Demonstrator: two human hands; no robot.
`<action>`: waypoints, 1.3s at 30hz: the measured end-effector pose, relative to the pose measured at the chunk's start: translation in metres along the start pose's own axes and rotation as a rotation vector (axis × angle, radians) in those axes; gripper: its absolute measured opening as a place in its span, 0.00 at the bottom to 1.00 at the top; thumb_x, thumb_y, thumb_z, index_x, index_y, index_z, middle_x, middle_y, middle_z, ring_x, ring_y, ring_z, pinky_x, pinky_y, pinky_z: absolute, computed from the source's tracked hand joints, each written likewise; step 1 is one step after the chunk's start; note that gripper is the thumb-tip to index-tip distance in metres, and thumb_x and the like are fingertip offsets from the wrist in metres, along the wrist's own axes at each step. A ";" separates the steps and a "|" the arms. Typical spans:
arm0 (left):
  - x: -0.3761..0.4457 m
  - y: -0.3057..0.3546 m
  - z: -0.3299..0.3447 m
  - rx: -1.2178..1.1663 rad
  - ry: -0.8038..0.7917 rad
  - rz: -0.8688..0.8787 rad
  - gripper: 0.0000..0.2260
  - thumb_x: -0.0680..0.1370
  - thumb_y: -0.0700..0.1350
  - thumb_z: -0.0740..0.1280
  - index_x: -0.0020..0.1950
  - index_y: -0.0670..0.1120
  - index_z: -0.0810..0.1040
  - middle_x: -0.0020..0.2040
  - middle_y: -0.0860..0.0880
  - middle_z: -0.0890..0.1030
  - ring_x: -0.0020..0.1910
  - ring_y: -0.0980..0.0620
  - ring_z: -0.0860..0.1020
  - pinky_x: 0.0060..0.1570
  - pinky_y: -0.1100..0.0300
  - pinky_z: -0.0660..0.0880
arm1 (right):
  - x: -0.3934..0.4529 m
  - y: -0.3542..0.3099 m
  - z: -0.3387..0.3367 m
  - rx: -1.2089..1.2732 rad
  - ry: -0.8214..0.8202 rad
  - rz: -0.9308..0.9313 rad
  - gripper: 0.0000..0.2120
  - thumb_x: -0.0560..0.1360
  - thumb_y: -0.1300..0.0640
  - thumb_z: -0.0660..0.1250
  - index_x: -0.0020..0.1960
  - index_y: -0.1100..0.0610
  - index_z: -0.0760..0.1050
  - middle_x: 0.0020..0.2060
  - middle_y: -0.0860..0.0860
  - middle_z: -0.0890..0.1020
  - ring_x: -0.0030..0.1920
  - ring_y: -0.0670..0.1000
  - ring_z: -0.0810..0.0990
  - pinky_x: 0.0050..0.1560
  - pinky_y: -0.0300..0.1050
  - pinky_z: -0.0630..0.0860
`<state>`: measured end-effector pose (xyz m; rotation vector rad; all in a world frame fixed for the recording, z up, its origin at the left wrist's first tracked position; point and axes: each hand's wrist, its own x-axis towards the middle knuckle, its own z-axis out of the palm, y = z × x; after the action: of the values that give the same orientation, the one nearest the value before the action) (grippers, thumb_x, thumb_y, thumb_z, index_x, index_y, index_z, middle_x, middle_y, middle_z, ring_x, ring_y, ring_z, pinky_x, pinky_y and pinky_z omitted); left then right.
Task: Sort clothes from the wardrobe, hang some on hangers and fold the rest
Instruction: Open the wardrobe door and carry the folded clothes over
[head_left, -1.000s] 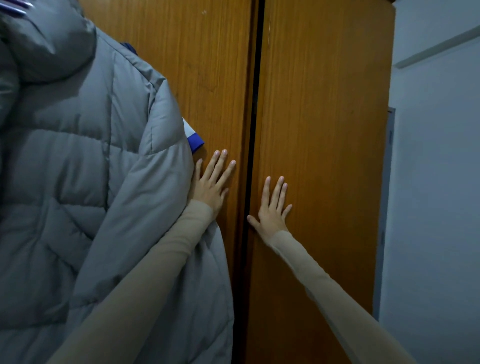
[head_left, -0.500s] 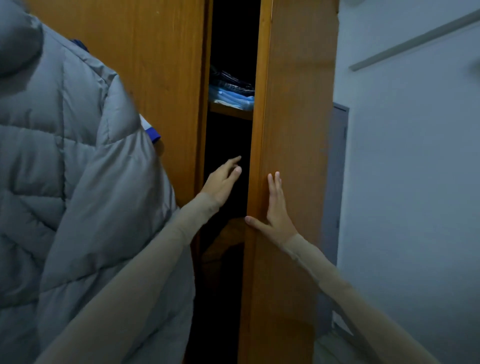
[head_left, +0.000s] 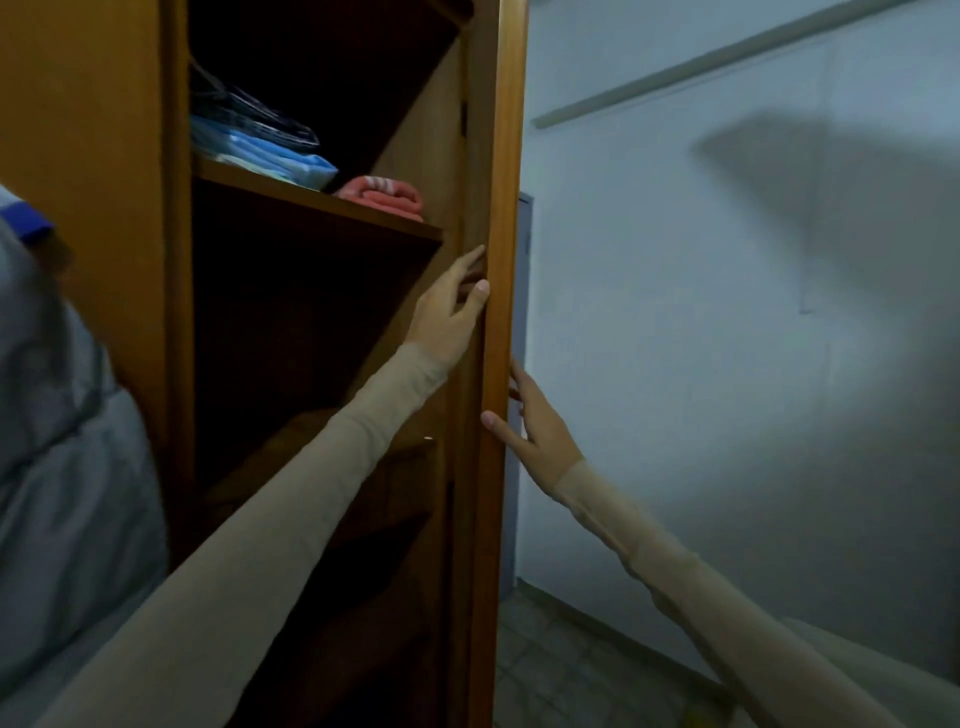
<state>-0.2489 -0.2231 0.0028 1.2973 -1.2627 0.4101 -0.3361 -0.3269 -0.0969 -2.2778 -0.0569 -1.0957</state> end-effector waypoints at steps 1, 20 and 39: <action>0.000 0.004 0.011 -0.026 -0.011 -0.016 0.19 0.82 0.42 0.58 0.73 0.44 0.63 0.68 0.46 0.70 0.62 0.57 0.69 0.50 0.79 0.68 | -0.006 0.002 -0.010 -0.006 0.010 0.031 0.31 0.78 0.52 0.61 0.76 0.53 0.49 0.67 0.39 0.60 0.65 0.37 0.62 0.58 0.17 0.59; -0.027 0.013 0.173 0.033 -0.557 -0.250 0.24 0.81 0.39 0.57 0.76 0.54 0.57 0.77 0.51 0.56 0.75 0.47 0.55 0.73 0.49 0.56 | -0.078 0.072 -0.132 -0.235 0.094 0.584 0.26 0.80 0.63 0.57 0.76 0.54 0.54 0.72 0.52 0.65 0.68 0.56 0.68 0.66 0.51 0.70; -0.095 0.011 0.210 0.186 -0.426 -0.222 0.29 0.80 0.34 0.55 0.77 0.52 0.50 0.77 0.56 0.49 0.74 0.49 0.58 0.64 0.62 0.62 | -0.115 0.072 -0.134 -0.378 -0.123 0.709 0.35 0.77 0.66 0.62 0.77 0.54 0.48 0.75 0.53 0.59 0.72 0.53 0.62 0.68 0.45 0.64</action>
<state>-0.3865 -0.3628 -0.1186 1.7274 -1.4335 0.0933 -0.4843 -0.4332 -0.1519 -2.3734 0.9048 -0.6182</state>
